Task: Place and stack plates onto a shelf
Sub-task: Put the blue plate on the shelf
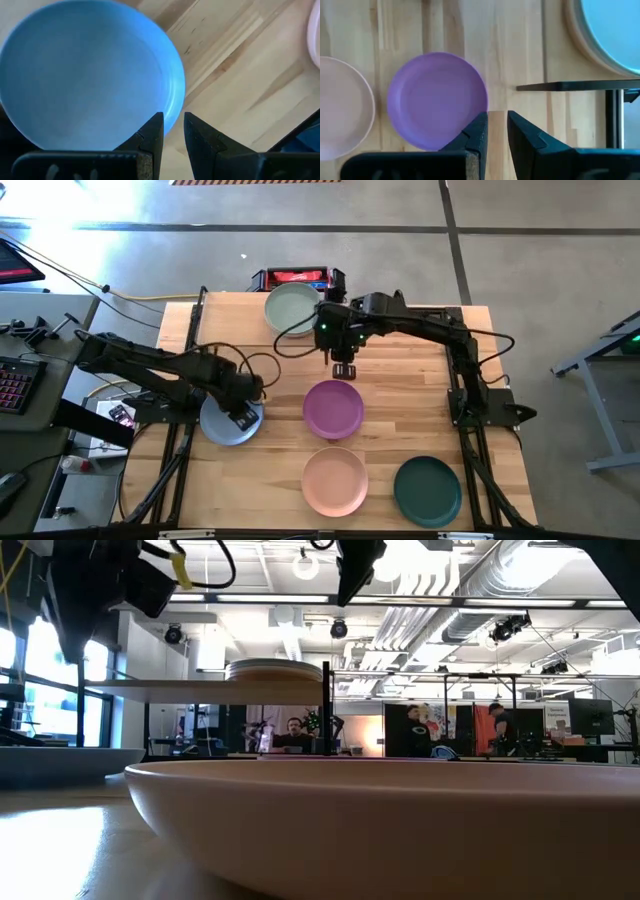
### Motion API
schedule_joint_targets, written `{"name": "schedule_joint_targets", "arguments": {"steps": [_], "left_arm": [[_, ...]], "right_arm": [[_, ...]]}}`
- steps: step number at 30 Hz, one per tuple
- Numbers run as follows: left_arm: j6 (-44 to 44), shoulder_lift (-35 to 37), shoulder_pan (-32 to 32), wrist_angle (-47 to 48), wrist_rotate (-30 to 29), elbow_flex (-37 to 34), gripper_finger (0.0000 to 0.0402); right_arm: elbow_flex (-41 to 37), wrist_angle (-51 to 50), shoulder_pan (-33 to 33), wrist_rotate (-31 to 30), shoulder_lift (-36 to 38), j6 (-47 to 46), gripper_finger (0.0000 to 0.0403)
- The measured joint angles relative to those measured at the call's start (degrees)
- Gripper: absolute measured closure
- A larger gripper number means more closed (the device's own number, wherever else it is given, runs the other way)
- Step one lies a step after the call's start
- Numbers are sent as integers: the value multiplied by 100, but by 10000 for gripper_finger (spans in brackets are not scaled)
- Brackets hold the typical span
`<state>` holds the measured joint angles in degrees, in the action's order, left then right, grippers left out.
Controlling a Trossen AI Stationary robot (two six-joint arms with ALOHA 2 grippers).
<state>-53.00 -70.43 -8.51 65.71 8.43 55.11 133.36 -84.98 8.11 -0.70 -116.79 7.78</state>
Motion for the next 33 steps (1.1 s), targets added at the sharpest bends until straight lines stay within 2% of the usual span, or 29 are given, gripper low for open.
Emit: {"name": "schedule_joint_targets", "arguments": {"steps": [9, 15, 22, 27, 33], "left_arm": [[-517, -472, -473, 19, -265, 2, 337], [-703, -480, -548, 169, -461, 2, 333], [-895, -627, -706, -220, -311, 2, 296], [-1086, -895, -947, -650, -570, 7, 264], [-1518, -1271, -1168, -661, -629, 4, 258]], "right_arm": [[-2, -12, -500, -32, -2, -198, 352], [-2, -14, -774, -148, -2, -438, 352], [-2, -14, -985, -382, -4, -578, 352], [-4, -14, -1081, -384, -4, -768, 352], [-4, -14, -1182, -384, -4, -784, 352]]}}
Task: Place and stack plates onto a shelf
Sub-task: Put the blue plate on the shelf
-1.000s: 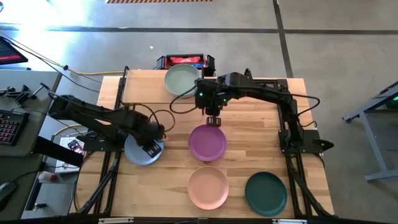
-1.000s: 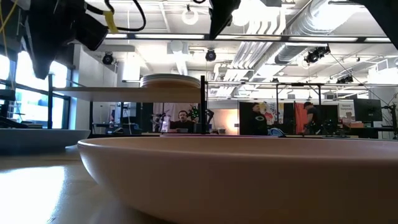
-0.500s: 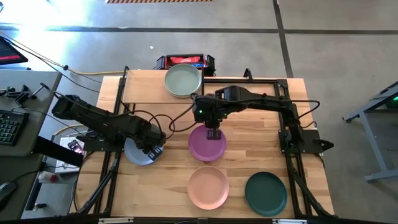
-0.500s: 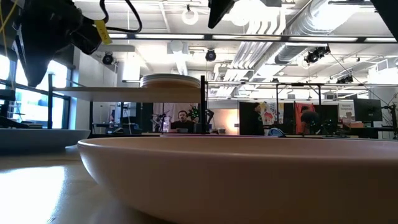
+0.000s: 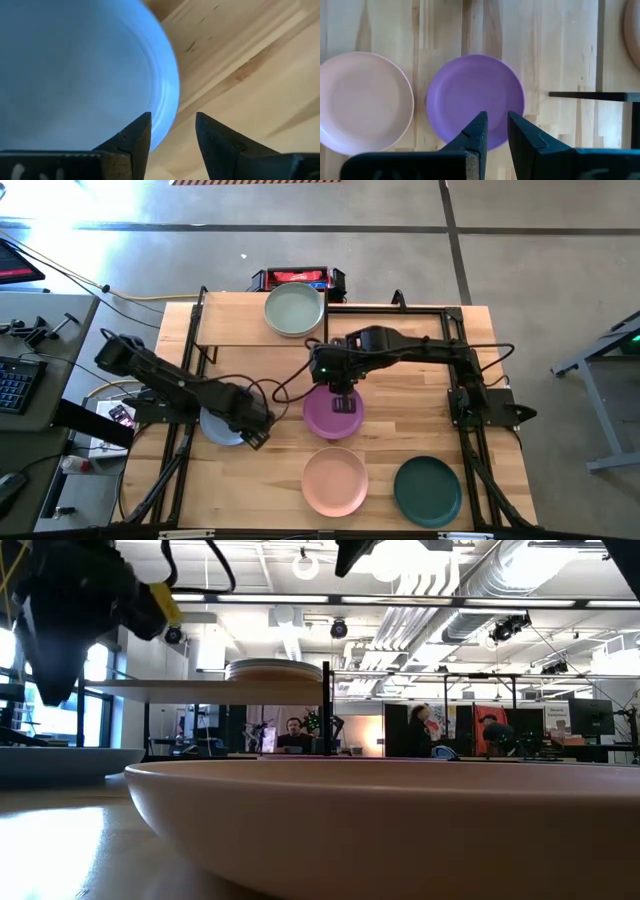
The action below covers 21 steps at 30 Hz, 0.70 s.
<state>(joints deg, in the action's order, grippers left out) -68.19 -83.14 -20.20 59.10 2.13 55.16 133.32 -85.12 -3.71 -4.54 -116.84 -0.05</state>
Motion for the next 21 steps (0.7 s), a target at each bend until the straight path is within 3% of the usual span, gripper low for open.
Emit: {"name": "schedule_joint_targets", "arguments": {"steps": [21], "left_arm": [[-472, -1270, -362, -561, 26, 0, 263]], "right_arm": [[0, 2, -209, -190, 0, -254, 352]]}}
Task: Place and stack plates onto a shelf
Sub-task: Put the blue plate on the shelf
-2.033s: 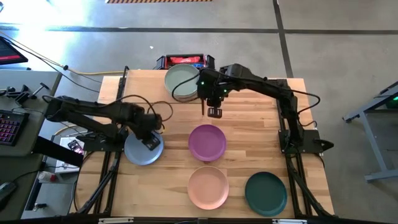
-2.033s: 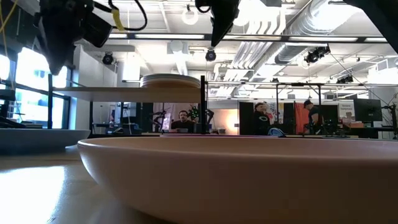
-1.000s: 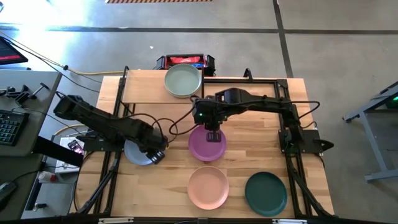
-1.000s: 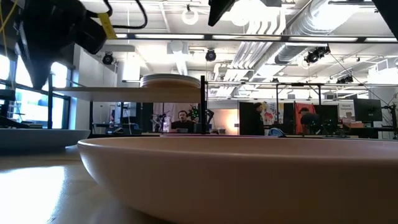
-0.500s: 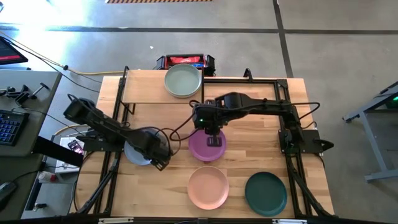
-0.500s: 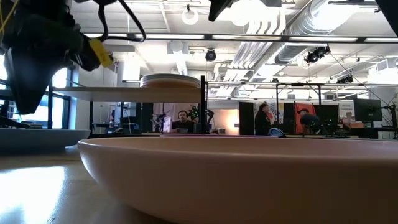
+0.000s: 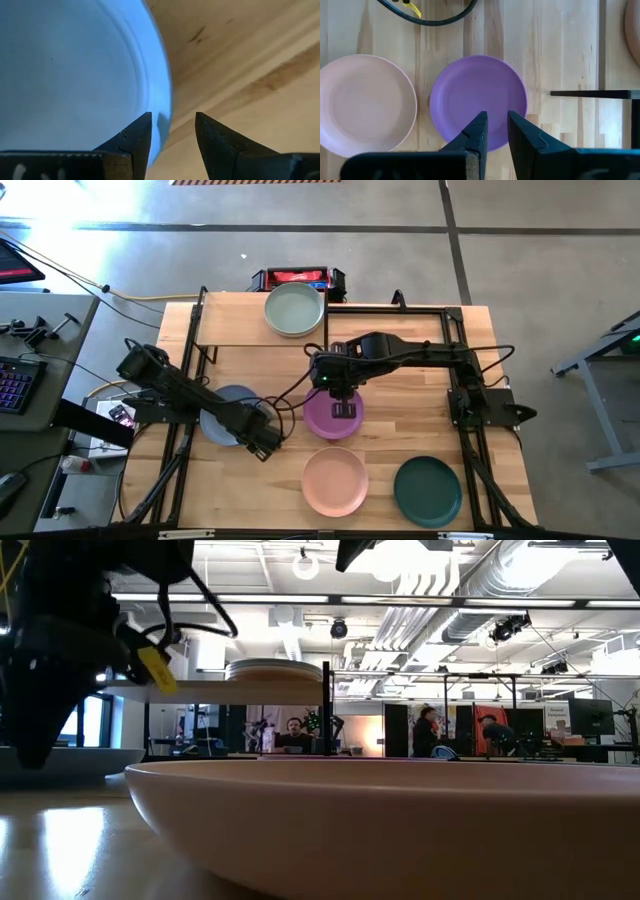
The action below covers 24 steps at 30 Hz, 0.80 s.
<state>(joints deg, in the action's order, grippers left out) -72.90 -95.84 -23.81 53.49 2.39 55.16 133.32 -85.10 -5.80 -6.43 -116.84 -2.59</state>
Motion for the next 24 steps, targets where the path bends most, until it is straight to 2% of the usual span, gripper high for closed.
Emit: {"name": "schedule_joint_targets", "arguments": {"steps": [7, 17, 24], "left_arm": [[99, -173, 0, 7, -53, 0, 280], [799, -161, 2, 33, 62, 11, 390], [1230, -170, -45, 386, 166, 266, 393]], "right_arm": [[0, -8, -4, 2, 0, -20, 352], [0, -296, -107, 8, 0, -20, 352], [0, -303, -111, 21, 0, -42, 352]]}}
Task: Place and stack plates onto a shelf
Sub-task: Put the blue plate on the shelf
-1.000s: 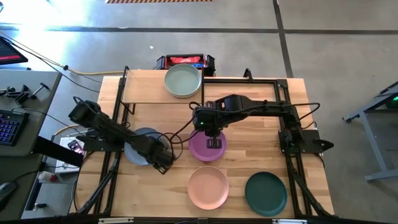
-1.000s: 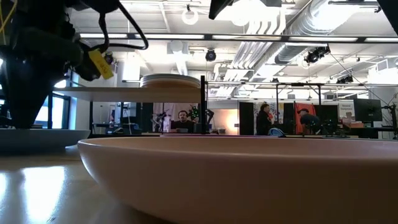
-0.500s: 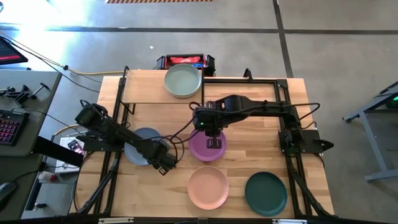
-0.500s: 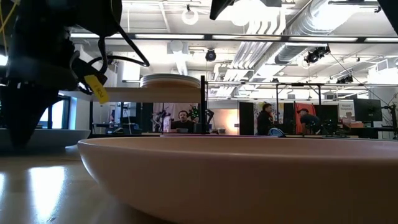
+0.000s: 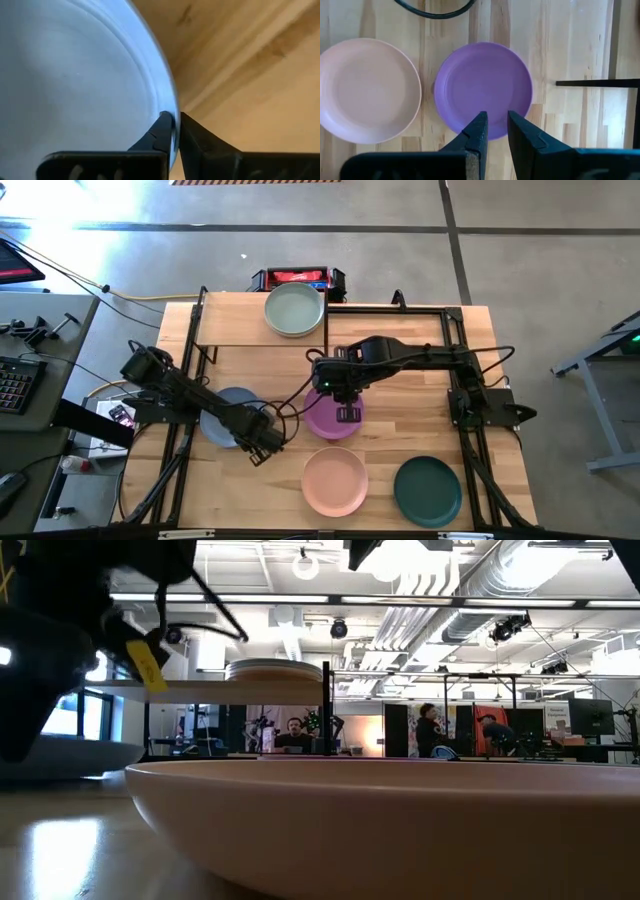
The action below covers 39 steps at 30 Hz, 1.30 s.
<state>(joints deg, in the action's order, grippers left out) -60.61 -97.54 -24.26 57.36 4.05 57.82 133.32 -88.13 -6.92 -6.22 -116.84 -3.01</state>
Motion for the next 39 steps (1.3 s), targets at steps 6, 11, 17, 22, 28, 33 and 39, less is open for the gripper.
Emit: {"name": "schedule_joint_targets", "arguments": {"steps": [6, 11, 17, 22, 28, 33, 39], "left_arm": [[388, 0, -103, 985, -440, 733, 399], [588, 2, -132, 2015, -799, 1408, 400], [883, 2, -132, 3097, -1239, 2177, 400], [1453, 215, -80, 3202, -1604, 2585, 400], [1694, 690, 247, 3262, -1962, 2668, 400], [1892, 1116, 570, 3254, -2270, 2658, 400], [2628, 1531, 1143, 3275, -2338, 2656, 400]], "right_arm": [[0, -36, 0, 0, 0, 0, 352], [0, -86, 0, -3, 0, 32, 352], [0, -150, 7, -9, 0, 39, 352], [0, -174, 10, -20, 0, 44, 352], [0, -191, 17, -20, 0, 116, 352], [0, -189, 38, -20, 0, 195, 352], [0, -190, 129, -98, 0, 289, 352]]}}
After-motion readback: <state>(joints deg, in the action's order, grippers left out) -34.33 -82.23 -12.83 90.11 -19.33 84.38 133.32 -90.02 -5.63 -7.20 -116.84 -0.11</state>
